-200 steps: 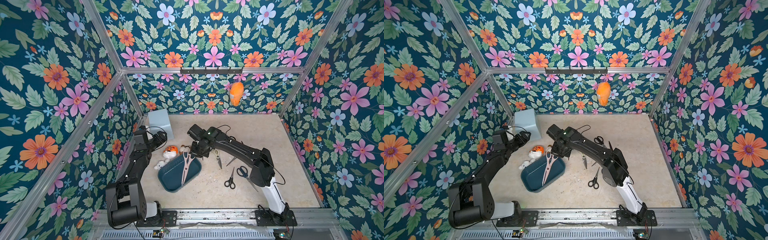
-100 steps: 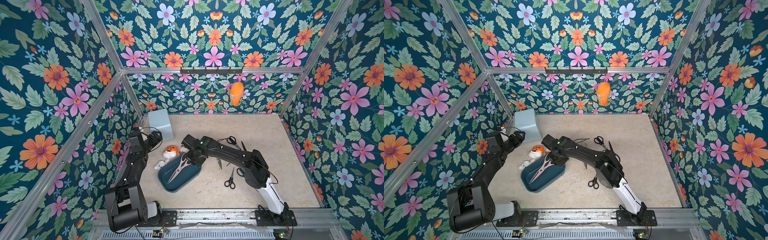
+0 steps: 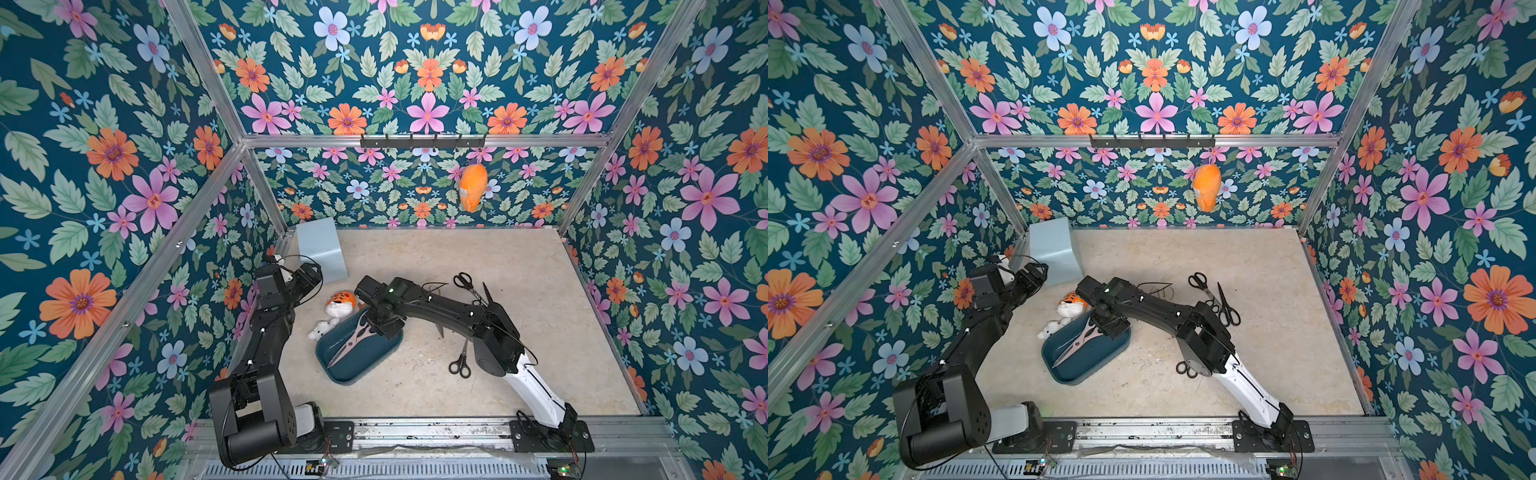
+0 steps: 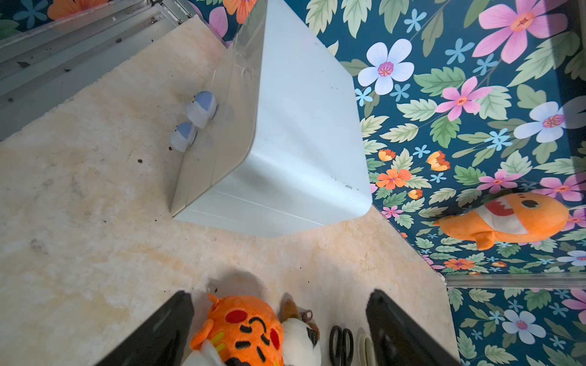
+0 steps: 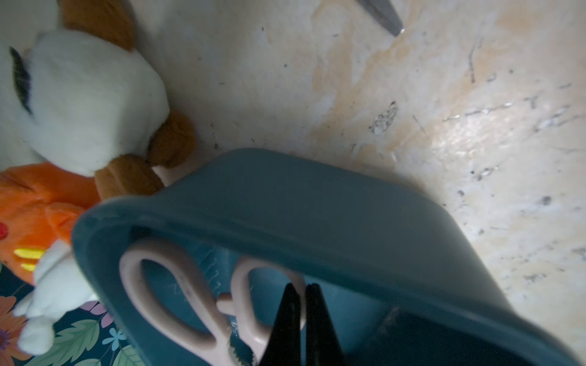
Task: Put the scissors into the storage box
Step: Place the scissors in the storage box.
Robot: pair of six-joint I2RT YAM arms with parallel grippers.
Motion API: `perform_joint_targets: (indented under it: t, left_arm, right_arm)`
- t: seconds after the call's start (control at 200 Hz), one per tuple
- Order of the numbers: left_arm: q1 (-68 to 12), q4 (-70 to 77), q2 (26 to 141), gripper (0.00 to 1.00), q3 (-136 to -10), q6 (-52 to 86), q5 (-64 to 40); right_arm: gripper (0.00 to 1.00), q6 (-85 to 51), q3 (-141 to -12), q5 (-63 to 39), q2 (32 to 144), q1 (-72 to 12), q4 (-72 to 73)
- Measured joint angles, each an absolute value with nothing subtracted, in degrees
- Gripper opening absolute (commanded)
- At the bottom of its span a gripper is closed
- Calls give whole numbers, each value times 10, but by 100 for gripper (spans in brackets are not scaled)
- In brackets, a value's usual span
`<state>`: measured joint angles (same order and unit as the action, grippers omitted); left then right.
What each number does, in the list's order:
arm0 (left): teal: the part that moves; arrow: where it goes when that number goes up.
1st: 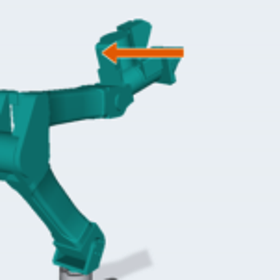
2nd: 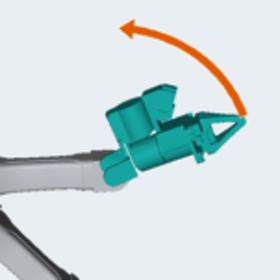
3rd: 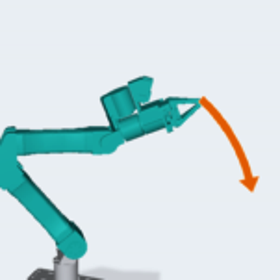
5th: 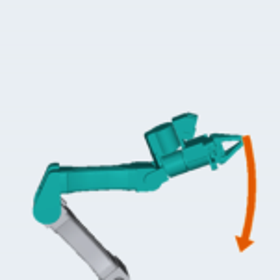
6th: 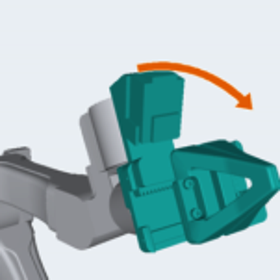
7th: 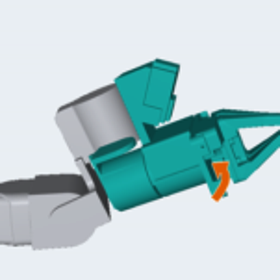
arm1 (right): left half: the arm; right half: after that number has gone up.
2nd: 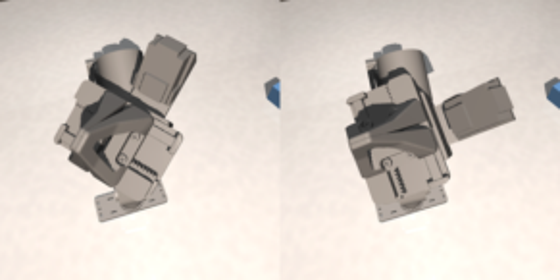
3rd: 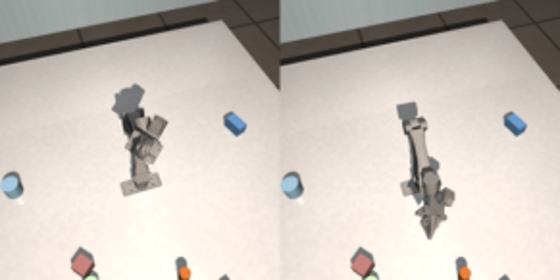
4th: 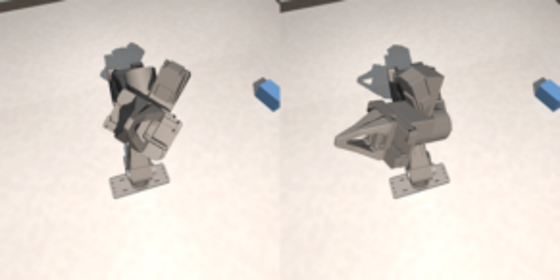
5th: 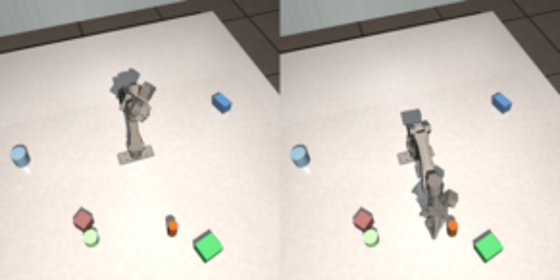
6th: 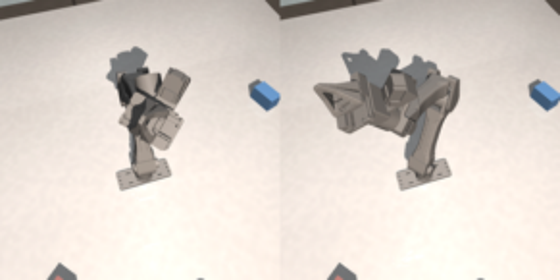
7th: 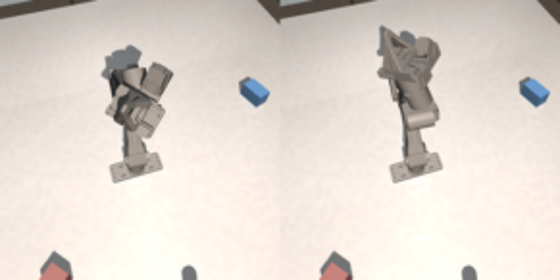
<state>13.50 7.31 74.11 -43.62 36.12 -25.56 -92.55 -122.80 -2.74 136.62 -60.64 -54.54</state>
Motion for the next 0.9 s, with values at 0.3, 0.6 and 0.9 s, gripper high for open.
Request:
perform_joint_targets:
  t: [0.3,0.6,0.9]
  left_arm:
    - [137,77,741,91,-435,371,-257]
    - [138,77,741,91,-434,371,-260]
    - [139,77,741,91,-434,372,-260]
  right_arm:
    - [0,-941,-1234,-15,1384,-606,-561]
    - [17,-941,-1242,-4,1385,-606,-562]
    - [25,-916,-1255,9,1382,-606,-558]
